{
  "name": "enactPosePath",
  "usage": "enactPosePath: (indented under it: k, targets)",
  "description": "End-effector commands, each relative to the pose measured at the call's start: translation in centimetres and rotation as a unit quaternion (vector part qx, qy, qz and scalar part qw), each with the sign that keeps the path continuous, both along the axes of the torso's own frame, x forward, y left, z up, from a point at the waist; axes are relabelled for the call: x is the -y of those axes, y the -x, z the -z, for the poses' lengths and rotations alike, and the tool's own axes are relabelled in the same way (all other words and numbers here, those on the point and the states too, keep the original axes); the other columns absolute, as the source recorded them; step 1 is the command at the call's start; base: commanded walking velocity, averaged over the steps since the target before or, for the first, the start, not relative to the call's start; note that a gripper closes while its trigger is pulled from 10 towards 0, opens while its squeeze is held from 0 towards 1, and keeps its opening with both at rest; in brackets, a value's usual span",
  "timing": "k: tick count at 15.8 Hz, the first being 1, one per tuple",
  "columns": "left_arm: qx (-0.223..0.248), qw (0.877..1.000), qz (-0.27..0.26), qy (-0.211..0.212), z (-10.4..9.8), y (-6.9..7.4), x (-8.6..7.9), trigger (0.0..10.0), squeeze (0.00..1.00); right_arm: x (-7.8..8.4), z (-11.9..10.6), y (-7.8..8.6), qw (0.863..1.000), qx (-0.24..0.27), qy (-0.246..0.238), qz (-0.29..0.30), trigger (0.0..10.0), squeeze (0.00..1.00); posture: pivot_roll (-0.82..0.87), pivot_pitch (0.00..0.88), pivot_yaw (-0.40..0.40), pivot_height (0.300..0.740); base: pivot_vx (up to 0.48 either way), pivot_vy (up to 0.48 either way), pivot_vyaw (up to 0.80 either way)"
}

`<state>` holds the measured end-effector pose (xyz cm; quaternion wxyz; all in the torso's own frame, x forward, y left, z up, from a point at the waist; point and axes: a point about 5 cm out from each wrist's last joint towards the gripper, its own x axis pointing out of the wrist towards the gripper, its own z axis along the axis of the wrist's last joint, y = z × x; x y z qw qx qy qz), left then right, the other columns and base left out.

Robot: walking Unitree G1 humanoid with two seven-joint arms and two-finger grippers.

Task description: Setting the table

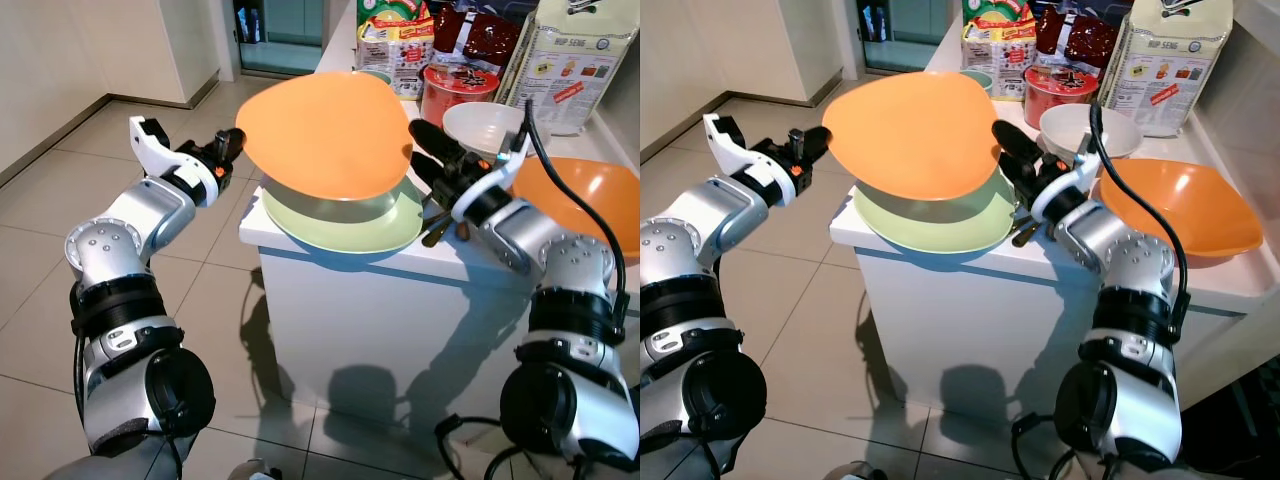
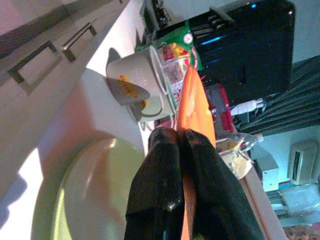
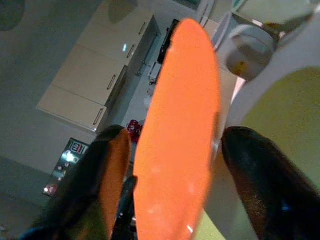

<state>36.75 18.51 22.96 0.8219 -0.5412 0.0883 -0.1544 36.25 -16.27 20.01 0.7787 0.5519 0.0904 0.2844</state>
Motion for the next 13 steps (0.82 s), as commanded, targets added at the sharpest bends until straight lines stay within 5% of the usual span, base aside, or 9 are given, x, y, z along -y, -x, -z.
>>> enactPosePath:
  k: [1,13]
  targets:
    - [0.027,0.999,0.003,0.016,-1.52,-0.22,0.08,0.0,0.0,0.14,-0.46,0.17,1.0,0.007,-0.004,0.0,0.0,0.0,0.0,0.0,0.025,0.74,0.0,0.0,0.0]
    - [0.028,0.999,0.017,0.021,-1.64,-0.6,0.59,0.0,0.0,-0.3,-0.5,0.54,1.0,0.001,-0.017,-0.017,0.0,0.0,-0.01,0.0,0.03,0.74,0.0,0.0,0.0]
